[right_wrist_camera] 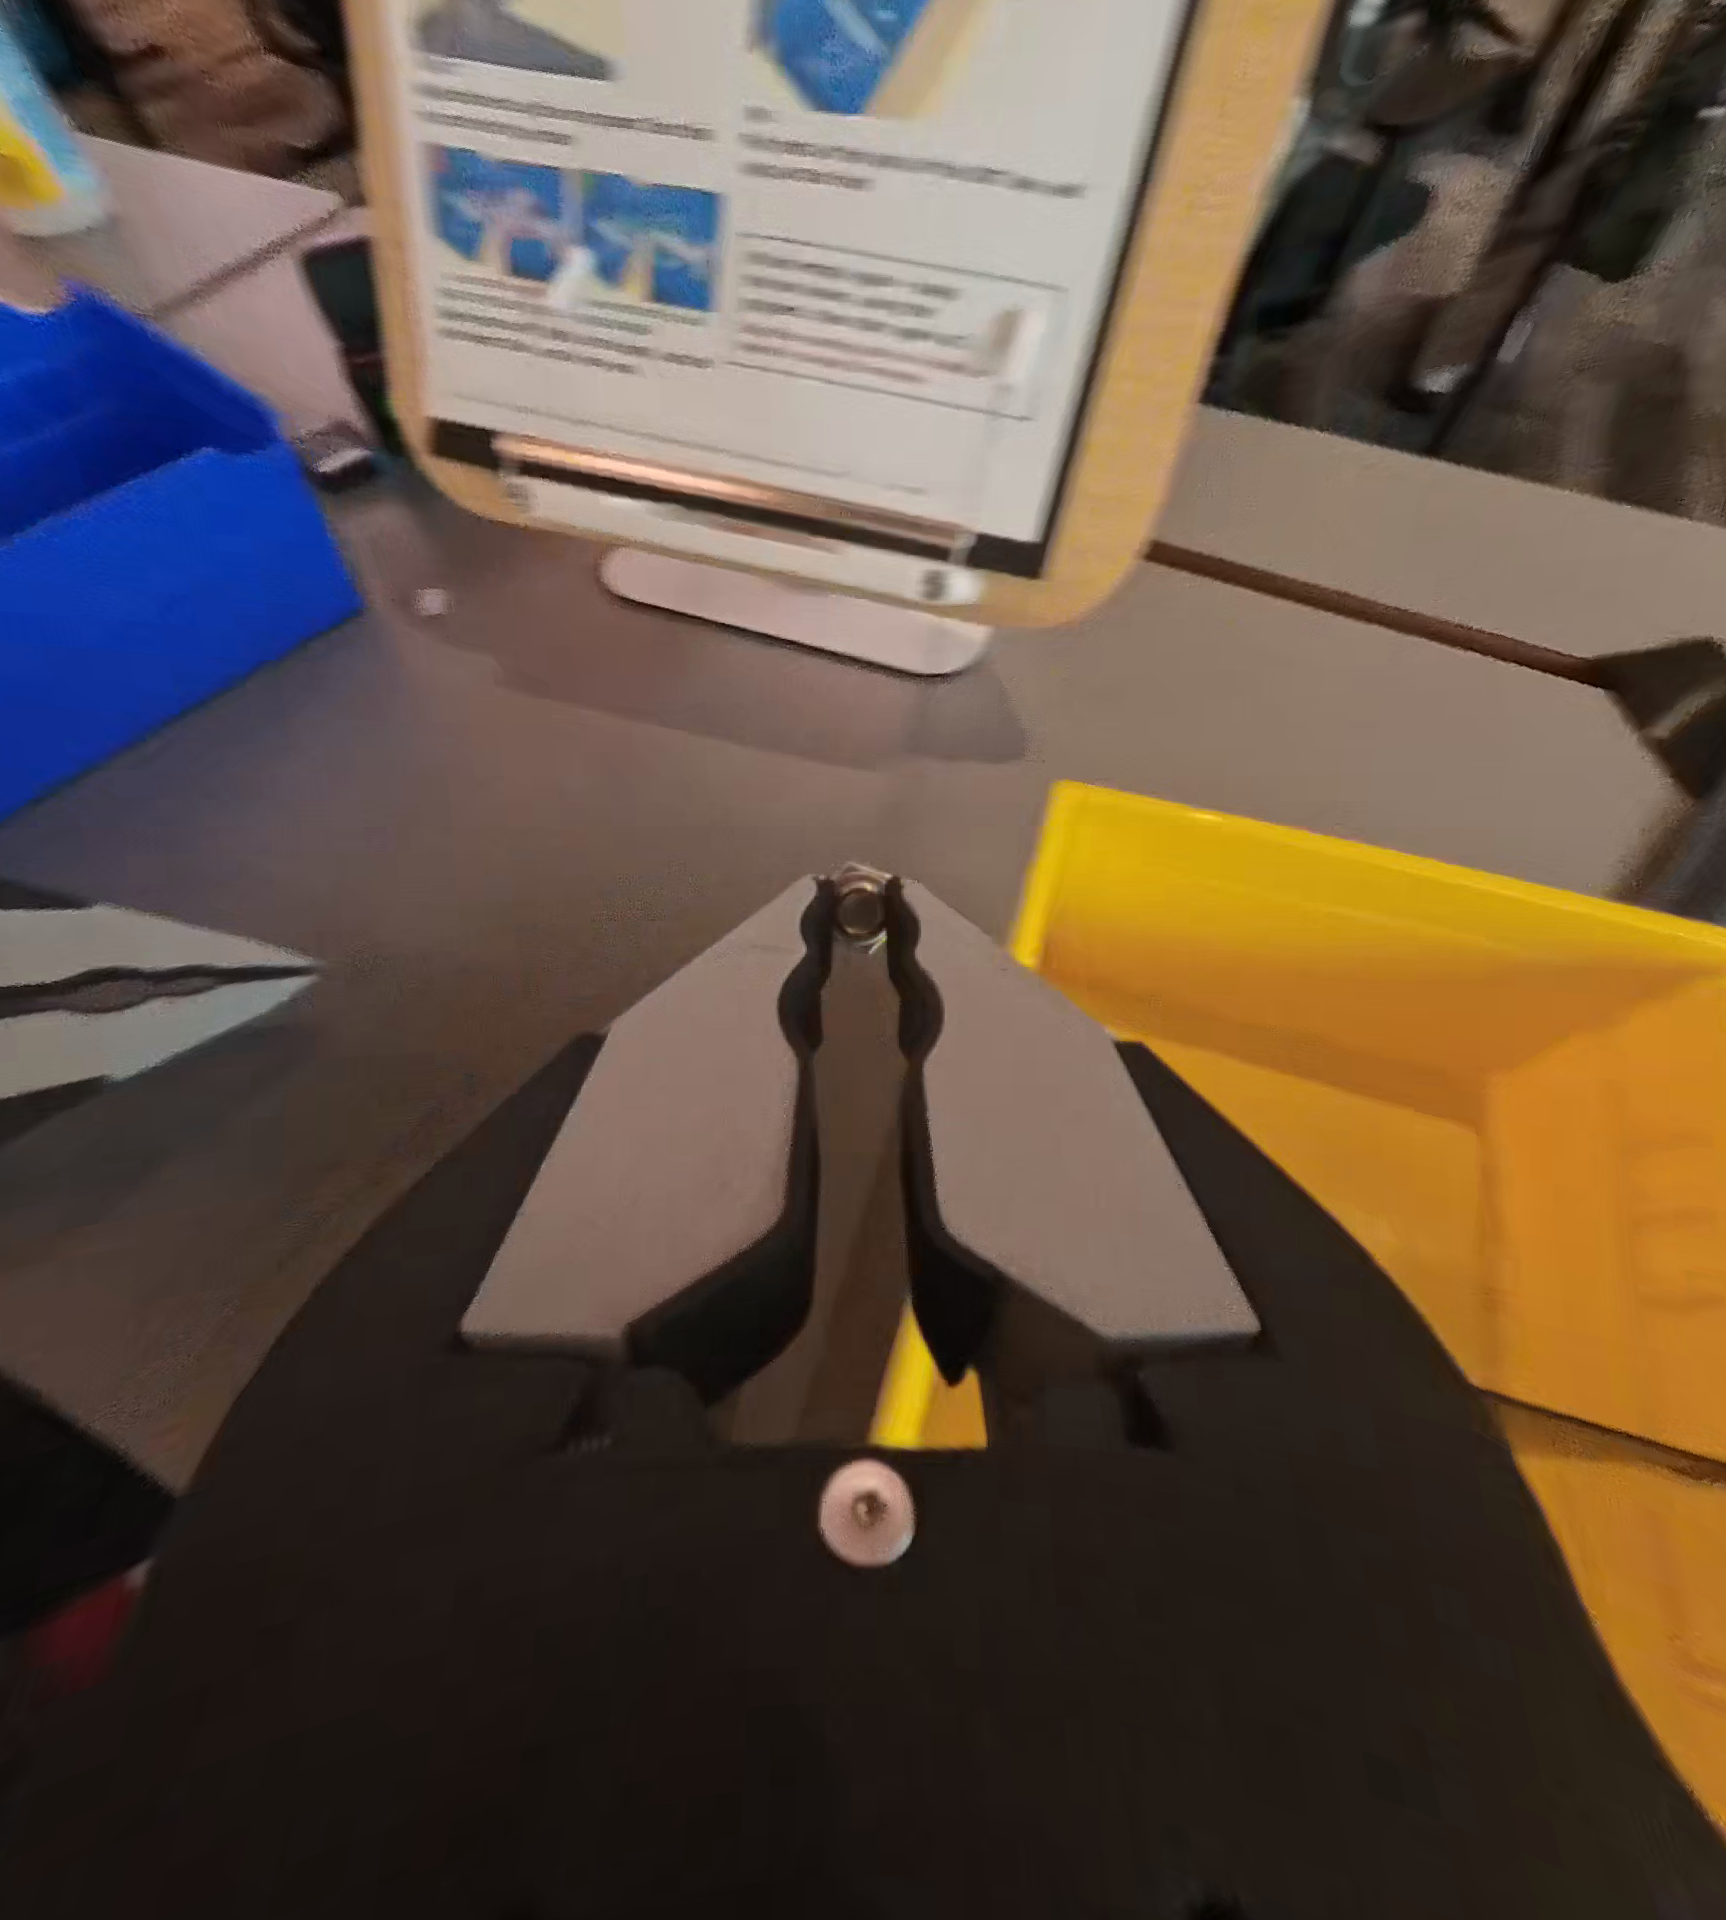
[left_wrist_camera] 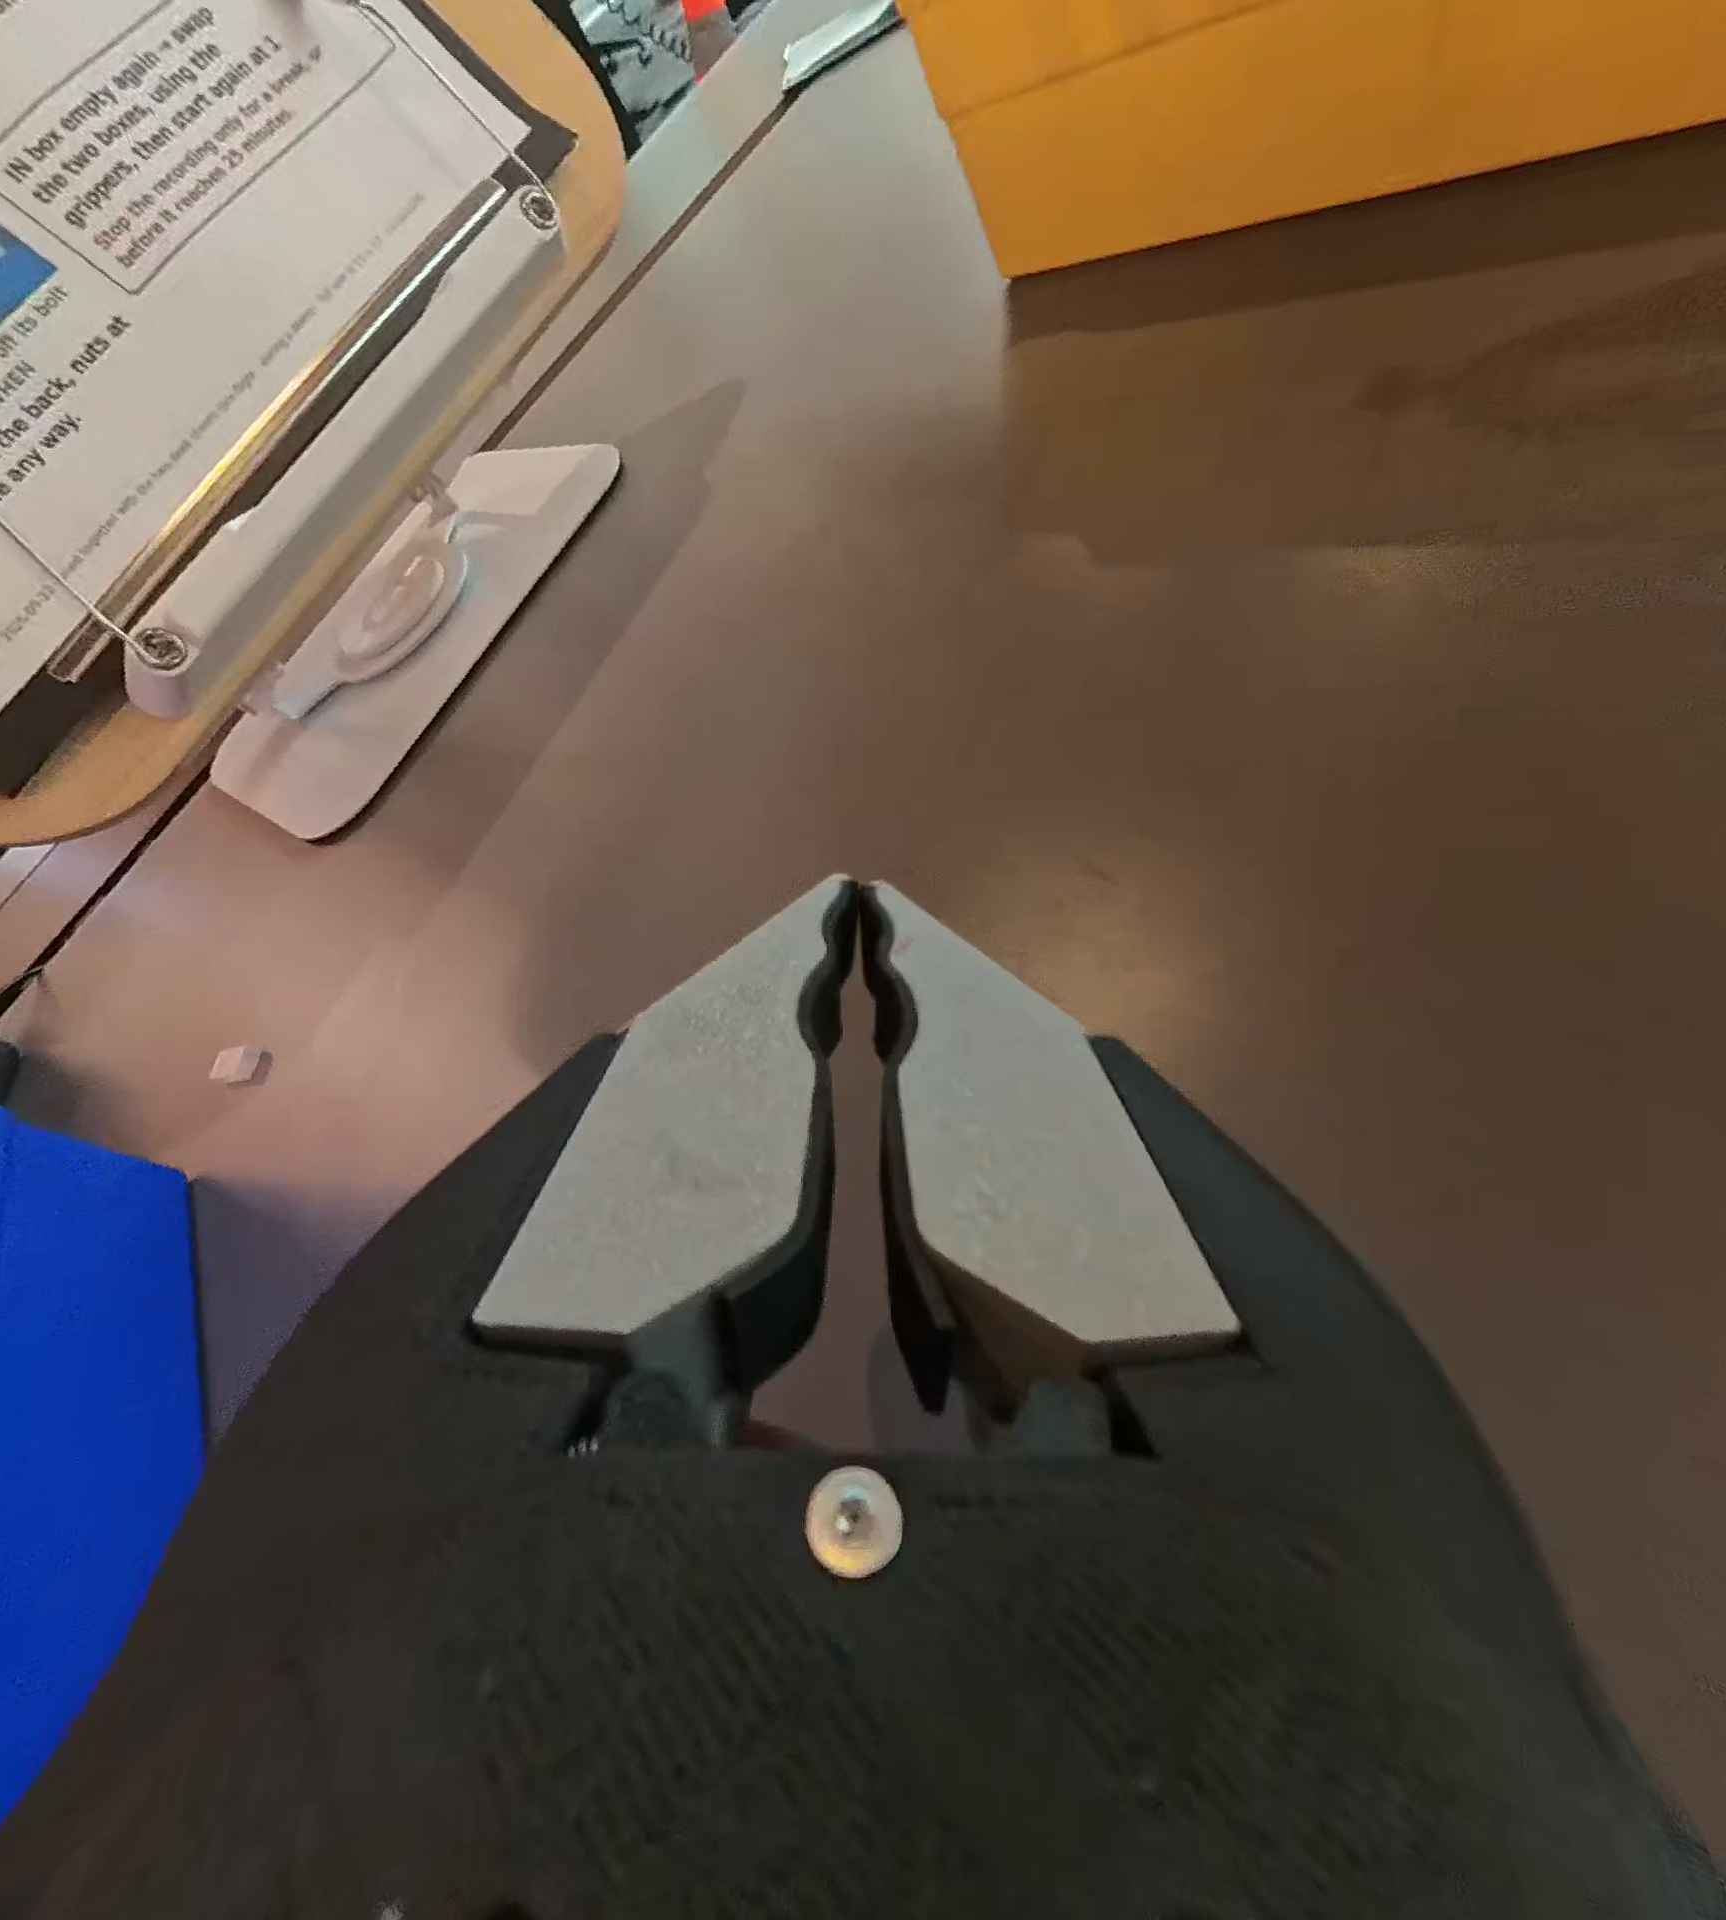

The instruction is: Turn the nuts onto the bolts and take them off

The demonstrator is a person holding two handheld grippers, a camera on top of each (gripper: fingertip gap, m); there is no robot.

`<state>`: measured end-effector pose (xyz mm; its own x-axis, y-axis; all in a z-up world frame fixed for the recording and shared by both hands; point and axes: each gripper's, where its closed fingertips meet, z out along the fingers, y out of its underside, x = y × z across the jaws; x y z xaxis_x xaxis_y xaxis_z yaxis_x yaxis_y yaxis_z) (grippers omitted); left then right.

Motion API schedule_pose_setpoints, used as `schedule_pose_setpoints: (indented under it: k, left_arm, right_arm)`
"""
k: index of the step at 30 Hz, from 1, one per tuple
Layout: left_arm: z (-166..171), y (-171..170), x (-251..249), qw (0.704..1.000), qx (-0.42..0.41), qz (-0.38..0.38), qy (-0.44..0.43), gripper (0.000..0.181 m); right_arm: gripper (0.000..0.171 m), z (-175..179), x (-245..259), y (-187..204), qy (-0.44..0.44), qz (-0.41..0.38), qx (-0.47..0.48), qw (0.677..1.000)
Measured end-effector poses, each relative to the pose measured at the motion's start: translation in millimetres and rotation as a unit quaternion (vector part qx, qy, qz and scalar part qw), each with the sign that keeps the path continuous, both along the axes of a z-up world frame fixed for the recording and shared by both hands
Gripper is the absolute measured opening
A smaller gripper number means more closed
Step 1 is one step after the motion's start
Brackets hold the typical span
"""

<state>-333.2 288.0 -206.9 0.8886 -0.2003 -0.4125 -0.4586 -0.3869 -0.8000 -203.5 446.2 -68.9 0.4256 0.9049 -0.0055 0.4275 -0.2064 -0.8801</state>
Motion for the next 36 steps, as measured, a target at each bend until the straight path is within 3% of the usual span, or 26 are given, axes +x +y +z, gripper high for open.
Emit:
schedule_pose_setpoints:
  k: [3,8,12,14,16,20,25,29,36]
  left_arm:
    - [2,0,-1,1.0,0.005,0.001,-0.011,0.0]
    - [1,1,-4,0.999,-0.007,0.003,-0.043,0.0]
    - [0,1,-5,0.998,-0.014,0.003,-0.059,0.0]
    - [-2,2,-6,0.998,-0.02,0.003,-0.06,0.001]
    - [-3,2,-6,0.998,-0.024,0.006,-0.058,0.0]
    - [-2,2,-6,0.998,-0.021,0.003,-0.06,0.002]
    - [-4,2,-5,0.999,-0.023,0.004,-0.046,0.008]
    - [-3,2,-5,0.999,-0.017,0.009,-0.03,0.008]
    - [-5,2,-3,1.0,-0.015,0.007,-0.002,0.01]
  right_arm:
    - [0.006,-10,32,57,-0.042,-0.069,-0.022,0.996]
    - [0.007,-56,55,114,-0.097,-0.114,-0.07,0.986]
    - [0.015,-82,69,132,-0.187,-0.143,-0.054,0.97]
    - [0.026,-82,72,135,-0.224,-0.152,-0.037,0.962]
    - [0.026,-70,69,131,-0.225,-0.145,-0.023,0.963]
    - [0.025,-23,31,83,-0.133,-0.076,0.021,0.988]
    - [0.026,2,-27,-26,-0.066,0.056,0.083,0.993]
    - [0.032,-31,-65,-92,-0.038,0.138,0.028,0.989]
    - [0.035,-132,-94,-118,-0.048,0.175,-0.045,0.982]
